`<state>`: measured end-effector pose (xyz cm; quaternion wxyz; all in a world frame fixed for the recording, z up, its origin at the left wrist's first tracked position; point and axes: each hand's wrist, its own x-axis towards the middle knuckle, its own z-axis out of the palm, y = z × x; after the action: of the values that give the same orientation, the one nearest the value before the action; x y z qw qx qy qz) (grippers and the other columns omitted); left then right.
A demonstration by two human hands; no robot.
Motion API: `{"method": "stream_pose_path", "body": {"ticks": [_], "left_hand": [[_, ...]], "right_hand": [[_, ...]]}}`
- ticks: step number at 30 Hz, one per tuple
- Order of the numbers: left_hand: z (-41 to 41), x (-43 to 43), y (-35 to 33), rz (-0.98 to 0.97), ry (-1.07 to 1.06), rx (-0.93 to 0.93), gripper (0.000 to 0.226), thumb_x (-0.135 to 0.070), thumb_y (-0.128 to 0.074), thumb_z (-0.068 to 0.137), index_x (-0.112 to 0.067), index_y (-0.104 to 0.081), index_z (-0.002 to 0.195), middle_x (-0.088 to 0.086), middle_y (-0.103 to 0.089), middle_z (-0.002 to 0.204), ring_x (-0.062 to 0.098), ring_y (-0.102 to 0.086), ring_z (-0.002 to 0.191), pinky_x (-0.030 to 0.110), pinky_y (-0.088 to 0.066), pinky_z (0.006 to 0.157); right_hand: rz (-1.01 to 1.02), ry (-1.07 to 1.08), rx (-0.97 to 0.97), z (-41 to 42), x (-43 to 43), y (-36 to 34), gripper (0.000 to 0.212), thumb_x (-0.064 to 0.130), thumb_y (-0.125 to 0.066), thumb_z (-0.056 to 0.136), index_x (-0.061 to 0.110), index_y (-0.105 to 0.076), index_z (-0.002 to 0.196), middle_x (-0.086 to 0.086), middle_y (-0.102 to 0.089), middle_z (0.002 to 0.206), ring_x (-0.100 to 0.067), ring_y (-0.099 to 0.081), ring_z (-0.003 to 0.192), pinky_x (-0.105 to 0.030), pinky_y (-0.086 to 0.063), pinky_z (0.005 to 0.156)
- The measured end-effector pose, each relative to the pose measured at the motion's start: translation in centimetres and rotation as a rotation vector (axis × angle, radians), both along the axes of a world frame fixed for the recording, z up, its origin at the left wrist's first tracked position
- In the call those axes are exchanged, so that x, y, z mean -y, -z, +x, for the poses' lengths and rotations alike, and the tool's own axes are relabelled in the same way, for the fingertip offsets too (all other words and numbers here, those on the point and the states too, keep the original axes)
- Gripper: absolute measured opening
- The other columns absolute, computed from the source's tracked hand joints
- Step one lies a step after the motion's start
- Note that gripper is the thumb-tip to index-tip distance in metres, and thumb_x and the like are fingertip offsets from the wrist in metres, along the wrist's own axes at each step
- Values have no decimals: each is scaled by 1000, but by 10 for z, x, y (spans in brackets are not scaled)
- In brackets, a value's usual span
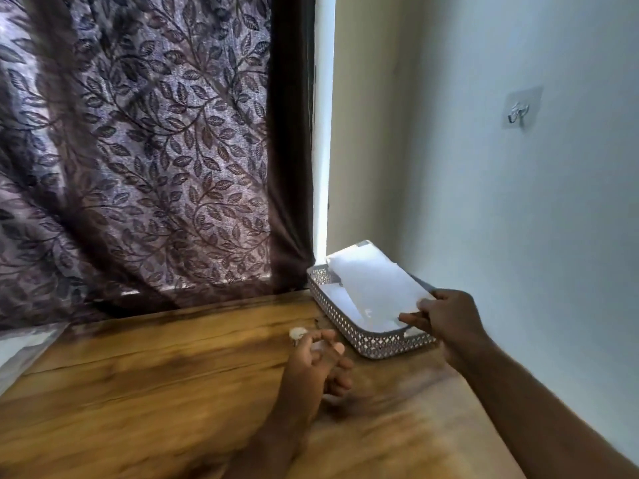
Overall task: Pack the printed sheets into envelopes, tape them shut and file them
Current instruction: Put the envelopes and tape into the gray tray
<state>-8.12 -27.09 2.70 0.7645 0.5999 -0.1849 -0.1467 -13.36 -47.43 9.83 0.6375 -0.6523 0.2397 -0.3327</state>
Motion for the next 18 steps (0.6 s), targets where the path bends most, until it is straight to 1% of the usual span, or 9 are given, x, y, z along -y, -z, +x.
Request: {"method": "stream_pose_path", "body": {"ticks": [2, 4, 6, 8, 9, 11, 14, 16, 18], "left_hand": [[2, 1, 1, 33, 0, 44, 21, 3, -56, 97, -5, -52, 116, 28, -68, 83, 25, -58, 50, 26, -44, 45], [6, 1, 2, 41, 15, 60, 22, -1, -61, 96, -8, -54, 115, 28, -69, 85, 27, -58, 53, 26, -44, 46], [7, 0, 2, 48, 32, 80, 22, -5, -63, 96, -10, -54, 115, 25, -71, 84, 30, -59, 55, 27, -44, 47], [10, 0, 4, 48, 44, 97, 24, -4, -63, 95, -10, -54, 116, 24, -72, 82, 30, -59, 54, 27, -45, 47], [11, 1, 5, 49, 53, 98, 25, -3, -64, 95, -10, -54, 116, 24, -73, 82, 30, -59, 54, 27, -45, 47], [13, 0, 5, 41, 73, 91, 26, -3, -64, 94, -11, -54, 117, 22, -74, 83, 29, -59, 54, 27, -46, 47], [17, -3, 4, 5, 59, 72, 24, -4, -63, 95, -11, -55, 117, 23, -74, 85, 29, -59, 54, 25, -45, 46], [19, -2, 5, -3, 52, 69, 24, -5, -63, 96, -12, -55, 117, 22, -74, 85, 30, -60, 56, 26, -45, 46], [19, -2, 7, -8, 55, 75, 24, -5, -63, 95, -12, -55, 117, 22, -74, 85, 31, -60, 57, 27, -45, 48]], "right_hand": [[-65, 36, -56, 14, 15, -5, 15, -13, -52, 91, -8, -66, 90, -24, -70, 85, -36, -75, 63, -49, -64, 75], [-148, 42, -132, 30, 26, -8, 15, -11, -52, 89, -6, -66, 86, -21, -72, 83, -39, -75, 64, -56, -61, 81], [-210, 38, -201, 46, 32, -11, 15, -12, -52, 88, -7, -66, 87, -22, -71, 87, -38, -75, 62, -54, -63, 76], [-223, 29, -238, 61, 37, -10, 13, -15, -52, 87, -12, -63, 93, -23, -66, 96, -36, -74, 59, -46, -64, 67], [-222, 20, -255, 67, 39, -9, 10, -16, -53, 88, -12, -61, 92, -22, -61, 96, -33, -75, 58, -41, -64, 62], [-235, -11, -306, 77, 41, -8, 11, -14, -56, 89, -4, -57, 89, -20, -59, 93, -25, -75, 63, -32, -62, 55], [-239, -86, -407, 86, 43, -5, 16, -11, -54, 91, 1, -58, 100, -24, -65, 102, -33, -72, 86, -39, -65, 72], [-255, -152, -468, 88, 42, -4, 18, -13, -53, 92, 1, -57, 103, -22, -63, 99, -34, -70, 87, -41, -64, 77], [-284, -167, -512, 90, 40, -5, 15, -16, -52, 92, -4, -59, 99, -23, -61, 101, -38, -73, 86, -46, -63, 79]]}}
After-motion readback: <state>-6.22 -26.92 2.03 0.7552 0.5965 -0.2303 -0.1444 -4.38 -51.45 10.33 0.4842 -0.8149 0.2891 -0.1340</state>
